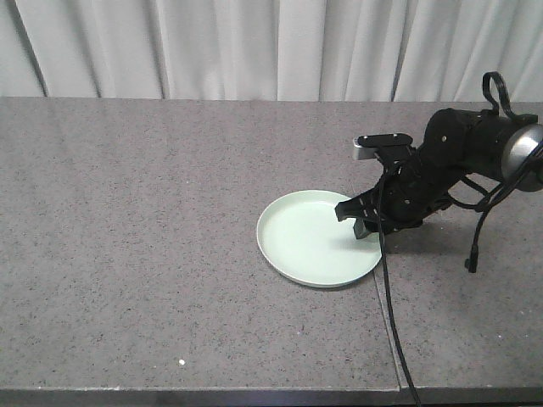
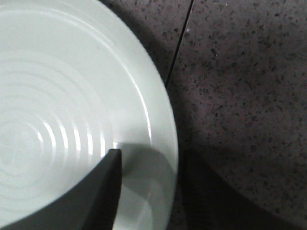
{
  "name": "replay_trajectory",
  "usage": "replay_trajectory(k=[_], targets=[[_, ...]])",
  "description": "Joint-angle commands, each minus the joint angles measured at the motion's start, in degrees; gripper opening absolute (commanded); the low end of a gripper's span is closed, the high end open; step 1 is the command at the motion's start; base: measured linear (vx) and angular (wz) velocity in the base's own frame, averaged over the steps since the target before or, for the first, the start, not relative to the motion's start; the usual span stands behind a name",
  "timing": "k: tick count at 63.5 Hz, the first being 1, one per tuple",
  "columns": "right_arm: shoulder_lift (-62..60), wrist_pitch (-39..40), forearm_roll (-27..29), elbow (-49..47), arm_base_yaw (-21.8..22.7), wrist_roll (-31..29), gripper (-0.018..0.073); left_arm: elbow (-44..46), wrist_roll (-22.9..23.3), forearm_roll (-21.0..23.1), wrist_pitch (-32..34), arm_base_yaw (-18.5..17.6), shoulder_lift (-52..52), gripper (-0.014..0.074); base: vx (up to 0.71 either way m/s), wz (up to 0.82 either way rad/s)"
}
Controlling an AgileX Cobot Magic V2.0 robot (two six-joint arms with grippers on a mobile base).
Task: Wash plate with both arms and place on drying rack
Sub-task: 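Lower the right gripper onto the rim of the pale green plate, then pinch the plate rim with the right gripper and lift it up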
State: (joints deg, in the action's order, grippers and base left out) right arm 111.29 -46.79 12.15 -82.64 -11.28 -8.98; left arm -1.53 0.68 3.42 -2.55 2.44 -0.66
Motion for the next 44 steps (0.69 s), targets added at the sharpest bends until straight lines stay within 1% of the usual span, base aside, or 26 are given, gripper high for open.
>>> replay_trajectory(k=[1,8,21,27,35,44], targets=[[-2.53,0.82,-0.11,-1.64,0.03,-0.03,0.0141,1.45,0.31,0.52,4.34,-0.07,-0.82,-0.0006,0.0,0.0],[-2.53,0.8,-0.39,-1.64,0.03,-0.03,-0.0013,1.45,0.31,0.52,4.34,-0.07,-0.82,-0.0006,0.0,0.0],[-3.12,0.35,-0.53,-1.7,0.08,-0.09,-0.0008,1.45,0.31,0.52,4.34,-0.07,-0.82,-0.0006,0.0,0.0],[-4.99,0.29,0.52,-1.7,0.08,-1.64,-0.0007,1.45,0.31,0.52,4.34,-0.07,-0.82,-0.0006,0.0,0.0],[-9.36,0.4,6.08,-1.7,0.08,-6.82,-0.0005,1.45,0.31,0.52,4.34,-0.07,-0.82,-0.0006,0.0,0.0],[-16.93,-0.02,15.63,-1.7,0.23,-14.09,-0.0004,1.45,0.31,0.52,4.34,-0.07,-0.82,-0.0006,0.0,0.0]])
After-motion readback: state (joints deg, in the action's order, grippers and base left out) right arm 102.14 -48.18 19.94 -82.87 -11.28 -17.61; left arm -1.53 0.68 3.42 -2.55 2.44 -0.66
